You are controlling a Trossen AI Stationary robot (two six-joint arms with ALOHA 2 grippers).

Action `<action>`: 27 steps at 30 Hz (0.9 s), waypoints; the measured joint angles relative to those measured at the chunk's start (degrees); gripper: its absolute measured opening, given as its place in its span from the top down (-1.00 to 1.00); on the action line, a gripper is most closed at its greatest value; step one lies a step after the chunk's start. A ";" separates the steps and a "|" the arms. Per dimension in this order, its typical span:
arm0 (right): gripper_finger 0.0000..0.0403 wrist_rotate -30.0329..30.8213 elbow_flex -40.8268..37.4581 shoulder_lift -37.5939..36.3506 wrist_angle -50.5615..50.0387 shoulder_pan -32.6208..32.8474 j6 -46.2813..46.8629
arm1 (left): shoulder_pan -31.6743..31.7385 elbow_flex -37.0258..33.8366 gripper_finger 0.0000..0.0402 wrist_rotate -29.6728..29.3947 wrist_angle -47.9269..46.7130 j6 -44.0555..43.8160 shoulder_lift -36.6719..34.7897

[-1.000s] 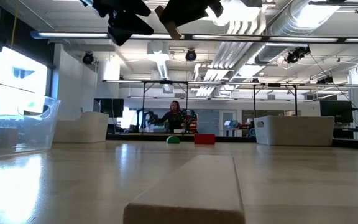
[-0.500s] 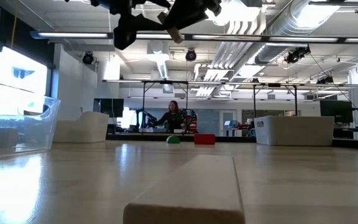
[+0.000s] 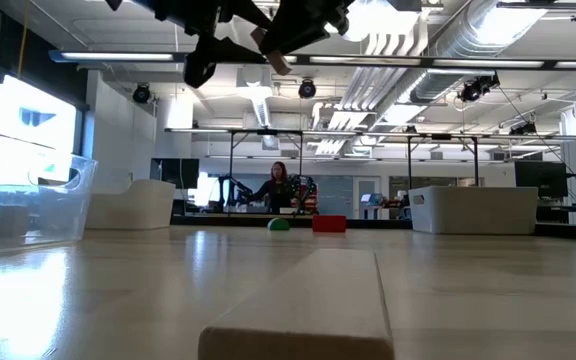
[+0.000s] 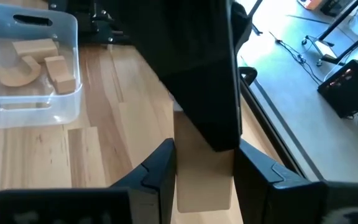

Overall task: Sort & place blocks by color
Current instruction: Put the cream rectangle into the transparent bin

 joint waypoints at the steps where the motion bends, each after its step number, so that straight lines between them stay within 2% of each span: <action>1: 0.49 -0.16 0.00 0.00 0.37 -0.18 -0.17 | 0.01 0.00 0.06 0.05 -0.07 -0.03 0.00; 9: 0.49 -0.20 -0.02 0.04 0.72 -0.63 -1.59 | -0.01 0.02 0.12 -0.71 -1.70 -0.18 0.00; 12: 0.49 -0.15 -0.02 0.09 0.73 -0.69 -1.57 | -0.05 0.04 0.25 -1.54 -1.67 -0.10 0.00; 21: 0.49 1.93 -0.04 0.04 0.21 -0.72 -1.98 | 0.01 -0.04 0.82 -3.33 -0.45 5.36 -0.02; 27: 0.43 0.43 -0.04 0.00 -0.05 -0.64 -1.28 | -0.04 -0.07 0.85 -3.10 -2.16 9.65 -0.02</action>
